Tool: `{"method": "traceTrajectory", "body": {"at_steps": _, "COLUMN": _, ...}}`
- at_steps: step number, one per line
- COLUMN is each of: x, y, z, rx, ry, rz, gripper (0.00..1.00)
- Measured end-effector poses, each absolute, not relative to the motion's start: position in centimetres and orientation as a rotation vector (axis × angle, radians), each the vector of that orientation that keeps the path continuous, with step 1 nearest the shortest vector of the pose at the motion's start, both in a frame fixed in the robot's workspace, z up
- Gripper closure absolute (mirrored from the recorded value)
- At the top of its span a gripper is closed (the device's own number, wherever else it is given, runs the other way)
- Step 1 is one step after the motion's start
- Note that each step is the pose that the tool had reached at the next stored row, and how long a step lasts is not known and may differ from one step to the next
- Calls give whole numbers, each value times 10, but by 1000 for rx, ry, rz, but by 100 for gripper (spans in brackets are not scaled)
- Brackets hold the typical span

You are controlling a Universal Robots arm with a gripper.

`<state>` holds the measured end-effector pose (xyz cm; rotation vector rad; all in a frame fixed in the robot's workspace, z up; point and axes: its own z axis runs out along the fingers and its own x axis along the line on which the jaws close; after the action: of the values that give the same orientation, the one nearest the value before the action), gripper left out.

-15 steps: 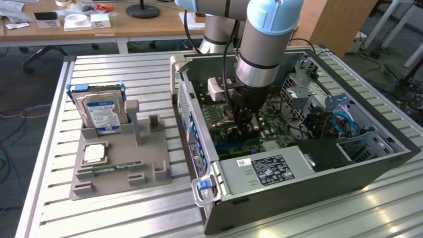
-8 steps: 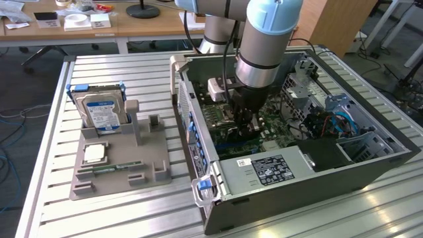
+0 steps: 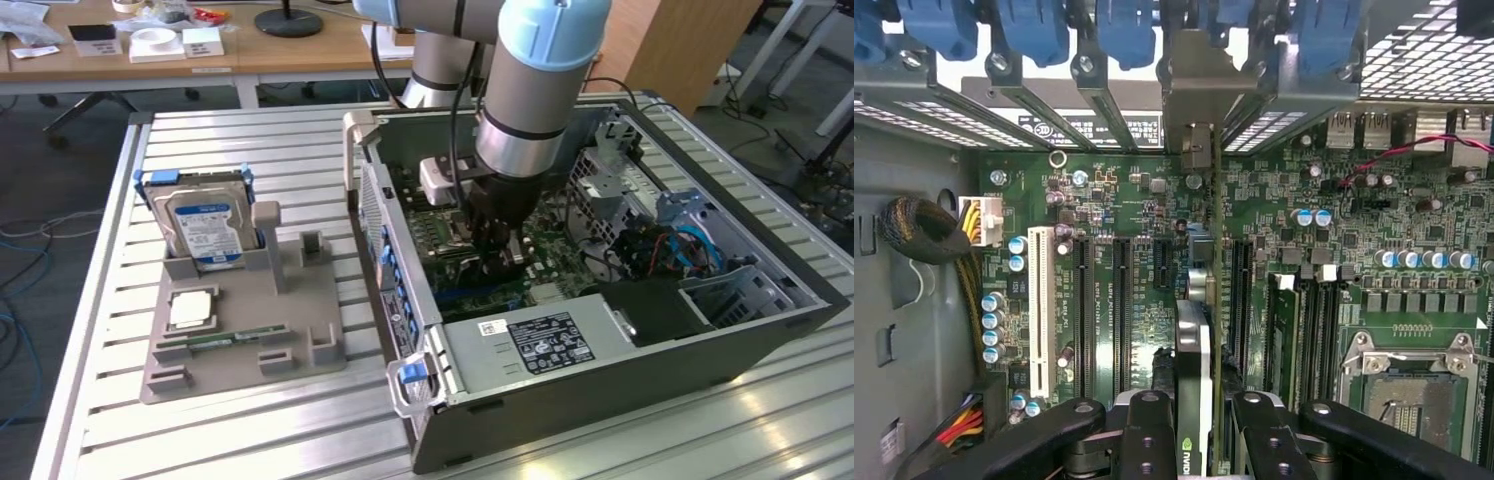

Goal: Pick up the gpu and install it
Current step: 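Insert the gpu into the slot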

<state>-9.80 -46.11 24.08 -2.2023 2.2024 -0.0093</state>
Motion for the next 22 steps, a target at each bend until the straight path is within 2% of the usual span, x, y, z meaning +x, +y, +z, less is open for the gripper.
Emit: {"method": "traceTrajectory", "body": {"at_steps": 22, "x": -98, "y": -461, "z": 238, "rx": -2202, "ry": 2203, "rz": -10, "gripper": 73}}
